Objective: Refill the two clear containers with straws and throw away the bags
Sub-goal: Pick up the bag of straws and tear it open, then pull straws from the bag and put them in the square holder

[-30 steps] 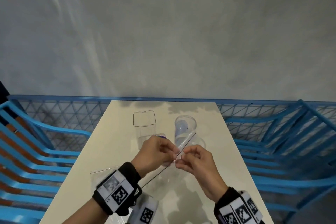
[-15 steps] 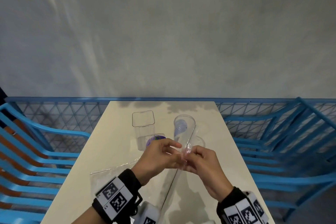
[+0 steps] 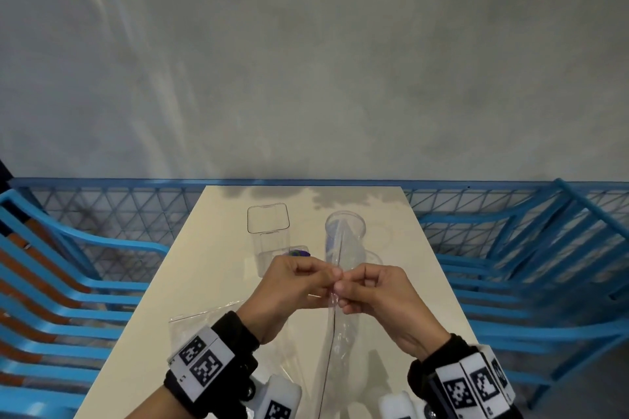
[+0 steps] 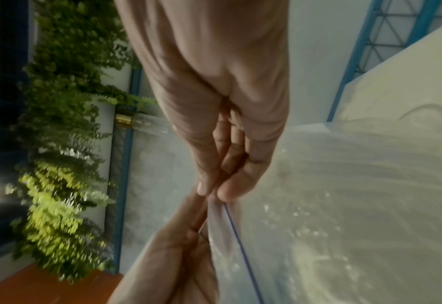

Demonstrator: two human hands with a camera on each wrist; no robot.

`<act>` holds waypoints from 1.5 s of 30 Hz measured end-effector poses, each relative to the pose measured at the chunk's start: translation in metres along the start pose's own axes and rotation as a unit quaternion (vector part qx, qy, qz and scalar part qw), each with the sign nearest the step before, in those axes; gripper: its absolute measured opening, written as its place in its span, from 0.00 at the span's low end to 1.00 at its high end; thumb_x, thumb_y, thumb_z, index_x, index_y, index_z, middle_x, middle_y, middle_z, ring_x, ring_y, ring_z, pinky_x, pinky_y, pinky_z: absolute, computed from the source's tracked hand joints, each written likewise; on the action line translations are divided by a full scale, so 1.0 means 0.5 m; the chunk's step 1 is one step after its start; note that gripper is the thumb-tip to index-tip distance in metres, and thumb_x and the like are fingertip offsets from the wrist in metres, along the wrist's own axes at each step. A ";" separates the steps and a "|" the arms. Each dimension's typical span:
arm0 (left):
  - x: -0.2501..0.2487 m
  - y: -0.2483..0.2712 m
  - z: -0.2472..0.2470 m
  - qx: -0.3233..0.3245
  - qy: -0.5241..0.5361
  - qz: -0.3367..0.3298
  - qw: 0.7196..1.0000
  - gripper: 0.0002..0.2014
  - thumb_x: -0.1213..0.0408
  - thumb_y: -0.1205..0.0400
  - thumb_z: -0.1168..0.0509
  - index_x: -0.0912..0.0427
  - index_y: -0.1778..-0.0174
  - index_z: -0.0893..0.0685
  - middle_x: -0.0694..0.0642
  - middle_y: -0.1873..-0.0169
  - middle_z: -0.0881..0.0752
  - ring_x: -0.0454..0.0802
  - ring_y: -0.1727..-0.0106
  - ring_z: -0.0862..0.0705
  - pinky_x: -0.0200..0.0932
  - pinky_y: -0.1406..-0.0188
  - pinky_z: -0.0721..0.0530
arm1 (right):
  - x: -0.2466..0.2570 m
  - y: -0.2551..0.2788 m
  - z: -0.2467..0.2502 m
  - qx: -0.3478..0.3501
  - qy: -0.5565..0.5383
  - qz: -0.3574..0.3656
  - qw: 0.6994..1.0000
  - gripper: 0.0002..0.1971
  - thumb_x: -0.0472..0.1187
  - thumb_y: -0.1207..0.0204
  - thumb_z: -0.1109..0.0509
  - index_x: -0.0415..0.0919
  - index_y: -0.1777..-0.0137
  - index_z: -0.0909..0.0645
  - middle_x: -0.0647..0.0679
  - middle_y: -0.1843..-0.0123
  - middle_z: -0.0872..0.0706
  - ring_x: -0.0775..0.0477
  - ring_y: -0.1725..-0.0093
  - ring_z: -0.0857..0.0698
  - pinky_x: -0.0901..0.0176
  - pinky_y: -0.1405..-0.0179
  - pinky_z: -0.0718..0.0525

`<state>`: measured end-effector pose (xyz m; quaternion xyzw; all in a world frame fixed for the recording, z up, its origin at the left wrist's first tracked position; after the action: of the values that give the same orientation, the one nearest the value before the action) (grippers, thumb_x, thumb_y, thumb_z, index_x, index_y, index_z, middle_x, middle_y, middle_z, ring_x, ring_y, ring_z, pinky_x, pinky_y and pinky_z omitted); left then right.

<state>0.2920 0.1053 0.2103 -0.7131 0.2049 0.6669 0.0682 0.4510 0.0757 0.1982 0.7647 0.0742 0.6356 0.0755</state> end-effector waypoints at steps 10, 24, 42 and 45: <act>0.028 -0.013 -0.032 -0.135 -0.416 -0.163 0.884 0.04 0.76 0.24 0.38 0.69 0.59 0.18 0.61 0.66 0.15 0.58 0.64 0.17 0.57 0.61 0.14 | 0.004 0.007 -0.028 -0.185 0.424 0.187 0.866 0.08 0.32 0.34 0.30 0.41 0.66 0.28 0.51 0.72 0.22 0.56 0.73 0.27 0.68 0.72 0.29; 0.010 -0.007 0.004 0.035 -0.741 -0.155 0.653 0.32 0.76 0.26 0.36 0.35 0.35 0.25 0.52 0.18 0.62 0.67 0.17 0.57 0.71 0.29 0.38 | 0.010 -0.007 -0.017 -0.065 0.503 0.219 0.834 0.10 0.30 0.27 0.33 0.39 0.57 0.10 0.63 0.72 0.27 0.64 0.70 0.26 0.81 0.63 0.29; 0.075 -0.017 0.050 -0.131 -0.578 0.007 0.805 0.28 0.50 0.20 0.36 0.41 0.24 0.37 0.55 0.30 0.30 0.67 0.42 0.20 0.51 0.48 0.22 | -0.108 0.019 0.042 -0.197 0.594 -0.050 0.778 0.22 0.61 0.19 0.47 0.50 0.32 0.28 0.43 0.38 0.26 0.34 0.40 0.21 0.45 0.43 0.26; 0.080 -0.017 0.035 -0.113 -0.488 -0.015 0.865 0.28 0.68 0.20 0.38 0.46 0.25 0.34 0.58 0.48 0.23 0.61 0.53 0.17 0.52 0.53 0.18 | -0.119 0.003 0.048 -0.181 0.489 -0.016 0.853 0.16 0.51 0.17 0.43 0.41 0.44 0.21 0.41 0.50 0.20 0.35 0.51 0.17 0.47 0.50 0.17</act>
<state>0.2803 0.1112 0.1678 -0.3022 0.0581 0.9474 0.0882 0.4638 0.0611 0.1370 0.3271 -0.0026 0.9283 0.1767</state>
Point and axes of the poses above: each hand's wrist, its own y-axis away from the middle knuckle, its own z-axis out of the back of the hand, x = y × z, the point moved 1 cm from there along -y, towards the middle knuckle
